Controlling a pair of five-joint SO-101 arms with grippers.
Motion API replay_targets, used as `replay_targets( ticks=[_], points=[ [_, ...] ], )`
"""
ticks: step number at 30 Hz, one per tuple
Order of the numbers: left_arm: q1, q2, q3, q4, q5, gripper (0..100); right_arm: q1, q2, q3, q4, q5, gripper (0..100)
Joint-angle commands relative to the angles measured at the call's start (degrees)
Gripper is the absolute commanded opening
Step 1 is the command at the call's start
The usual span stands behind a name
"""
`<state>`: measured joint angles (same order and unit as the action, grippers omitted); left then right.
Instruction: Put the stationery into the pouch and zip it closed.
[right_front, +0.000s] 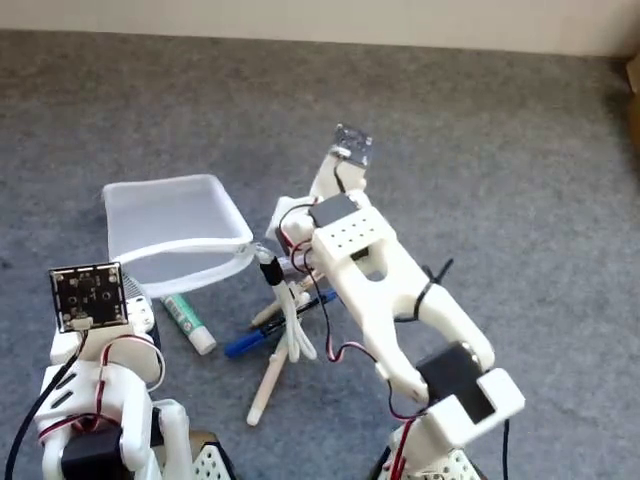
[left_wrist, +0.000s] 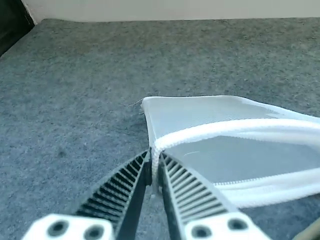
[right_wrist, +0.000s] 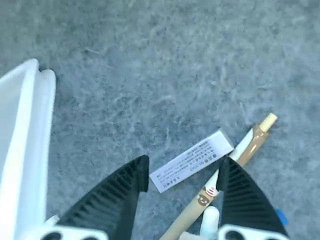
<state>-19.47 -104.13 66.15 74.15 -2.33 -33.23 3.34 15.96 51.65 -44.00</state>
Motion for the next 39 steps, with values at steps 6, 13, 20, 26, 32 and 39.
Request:
replay_targets(
  ticks=[6,13,20,26,32,39],
  points=[
    [-0.2,-0.2,-0.3,-0.2,0.7,1,-1.2,2.3,-5.1,0.6,-0.7,20.5],
    [-0.1,-0.2,0.0,-0.2,2.0,1,-1.2,2.8,-5.2,2.1,-3.2,20.5],
    [-0.1,-0.2,0.7,-0.6,2.6,1,-1.3,2.9,-5.1,1.8,-3.2,20.5],
    [-0.1,-0.2,1.0,-0.4,2.6,1,-1.3,3.0,-5.1,1.7,-3.1,20.5],
    [-0.1,-0.2,1.5,-0.5,2.6,1,-1.0,9.7,-9.0,2.0,-3.1,20.5],
    [-0.1,-0.2,1.5,-0.3,2.6,1,1.0,13.2,-12.0,2.1,-3.1,20.5]
  ],
)
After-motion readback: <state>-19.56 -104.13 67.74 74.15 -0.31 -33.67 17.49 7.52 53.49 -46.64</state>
